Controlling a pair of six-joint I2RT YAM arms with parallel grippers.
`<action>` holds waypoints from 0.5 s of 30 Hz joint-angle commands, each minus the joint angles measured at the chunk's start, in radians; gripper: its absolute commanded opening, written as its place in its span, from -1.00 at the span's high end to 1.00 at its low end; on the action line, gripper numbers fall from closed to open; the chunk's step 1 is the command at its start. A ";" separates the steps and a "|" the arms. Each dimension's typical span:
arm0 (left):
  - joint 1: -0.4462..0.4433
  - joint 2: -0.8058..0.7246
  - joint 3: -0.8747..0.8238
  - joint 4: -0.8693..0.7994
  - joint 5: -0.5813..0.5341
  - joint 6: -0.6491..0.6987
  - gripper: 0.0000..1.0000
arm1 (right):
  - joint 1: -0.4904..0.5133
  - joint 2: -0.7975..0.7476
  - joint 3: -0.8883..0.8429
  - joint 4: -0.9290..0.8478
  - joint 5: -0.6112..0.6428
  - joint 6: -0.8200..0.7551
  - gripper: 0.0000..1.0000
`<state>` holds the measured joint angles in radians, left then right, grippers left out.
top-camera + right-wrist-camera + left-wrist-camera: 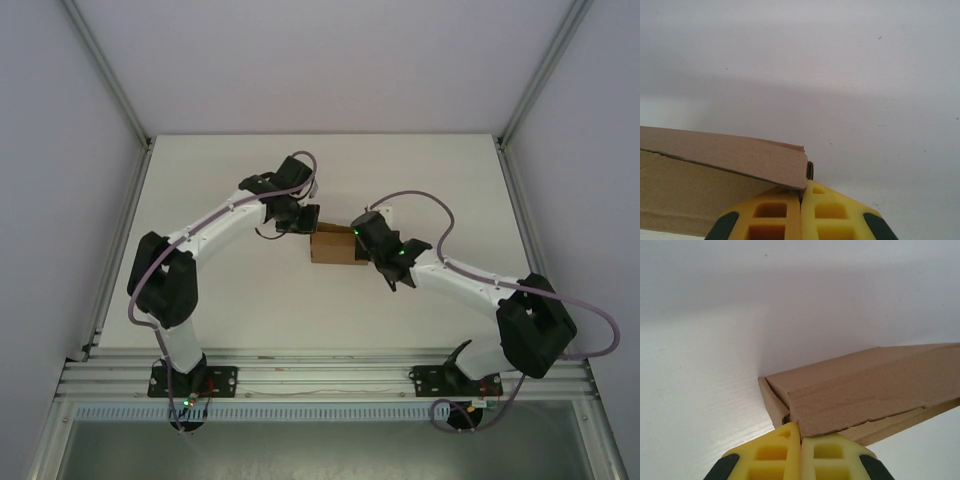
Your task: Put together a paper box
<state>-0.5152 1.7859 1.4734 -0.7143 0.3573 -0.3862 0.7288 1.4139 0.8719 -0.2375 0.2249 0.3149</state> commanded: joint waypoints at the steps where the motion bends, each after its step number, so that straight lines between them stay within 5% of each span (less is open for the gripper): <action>1: -0.028 -0.008 -0.090 0.060 -0.025 -0.039 1.00 | 0.026 0.024 -0.048 -0.043 -0.063 0.014 1.00; 8: -0.088 -0.113 -0.372 0.348 -0.135 -0.015 1.00 | 0.027 0.021 -0.078 -0.002 -0.054 -0.022 1.00; 15: -0.159 -0.131 -0.443 0.377 -0.275 0.072 1.00 | 0.027 -0.018 -0.112 0.030 -0.049 -0.030 0.82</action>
<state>-0.6270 1.6257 1.1053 -0.2790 0.0975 -0.3611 0.7353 1.3952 0.8047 -0.1337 0.2428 0.2943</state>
